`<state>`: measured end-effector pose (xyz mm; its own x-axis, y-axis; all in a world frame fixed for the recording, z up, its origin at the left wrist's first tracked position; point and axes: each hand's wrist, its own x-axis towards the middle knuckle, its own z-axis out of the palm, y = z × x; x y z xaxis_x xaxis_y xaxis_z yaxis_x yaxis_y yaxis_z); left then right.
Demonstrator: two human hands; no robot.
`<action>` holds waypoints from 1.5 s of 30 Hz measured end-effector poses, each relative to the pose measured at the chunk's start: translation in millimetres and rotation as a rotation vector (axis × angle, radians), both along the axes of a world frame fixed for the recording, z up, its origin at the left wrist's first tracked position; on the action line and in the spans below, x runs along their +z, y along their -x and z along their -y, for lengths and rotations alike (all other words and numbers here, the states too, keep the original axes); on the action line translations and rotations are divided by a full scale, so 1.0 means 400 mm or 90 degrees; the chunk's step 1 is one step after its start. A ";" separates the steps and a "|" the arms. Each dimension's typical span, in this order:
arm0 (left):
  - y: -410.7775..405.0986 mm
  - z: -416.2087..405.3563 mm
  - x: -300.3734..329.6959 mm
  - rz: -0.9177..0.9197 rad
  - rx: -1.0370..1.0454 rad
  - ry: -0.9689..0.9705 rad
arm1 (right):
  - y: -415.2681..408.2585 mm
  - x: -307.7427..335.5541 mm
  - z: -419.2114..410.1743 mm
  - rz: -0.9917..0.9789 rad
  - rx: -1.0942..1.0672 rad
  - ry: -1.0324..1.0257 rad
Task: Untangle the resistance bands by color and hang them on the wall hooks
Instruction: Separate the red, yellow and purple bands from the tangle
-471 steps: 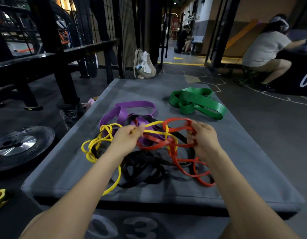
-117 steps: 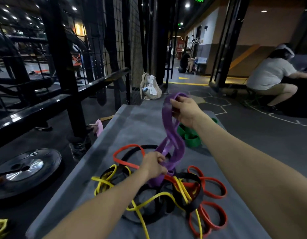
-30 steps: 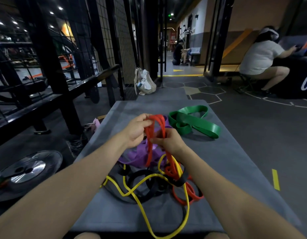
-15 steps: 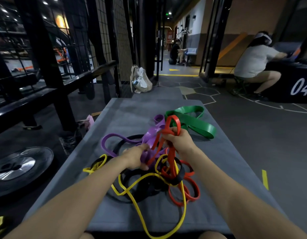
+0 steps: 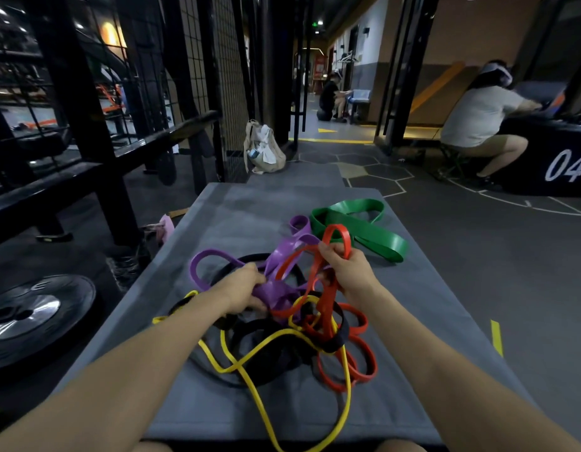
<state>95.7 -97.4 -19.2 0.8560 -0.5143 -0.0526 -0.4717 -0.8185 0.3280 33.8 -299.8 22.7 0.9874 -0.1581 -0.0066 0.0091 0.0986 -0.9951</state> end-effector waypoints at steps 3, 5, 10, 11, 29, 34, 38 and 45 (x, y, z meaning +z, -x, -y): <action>0.000 -0.027 0.077 0.064 0.030 0.088 | -0.016 -0.011 0.010 -0.035 -0.119 0.153; -0.009 -0.060 0.128 0.085 0.090 0.189 | -0.024 -0.017 0.013 -0.060 -0.158 0.253; -0.014 -0.148 0.203 0.033 0.269 0.529 | -0.039 -0.040 0.021 -0.116 -0.165 0.421; -0.015 -0.161 0.209 0.044 0.294 0.515 | -0.041 -0.046 0.027 -0.124 -0.176 0.420; 0.128 0.136 0.087 -0.132 0.157 0.574 | 0.011 0.057 -0.069 -0.038 0.130 0.198; 0.142 0.135 0.053 -0.091 0.150 0.588 | 0.036 0.047 -0.026 -0.079 0.262 0.224; 0.123 0.070 0.026 -0.009 0.251 0.511 | 0.070 0.014 0.022 -0.143 0.256 0.200; 0.116 -0.036 0.032 -0.011 0.385 0.304 | 0.095 -0.102 0.083 -0.306 -0.013 0.417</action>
<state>49.5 -83.1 -6.5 0.9965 0.0725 0.0415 0.0211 -0.6998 0.7141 -4.0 -333.2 -18.0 0.8972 -0.2949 -0.3288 -0.4382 -0.5010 -0.7463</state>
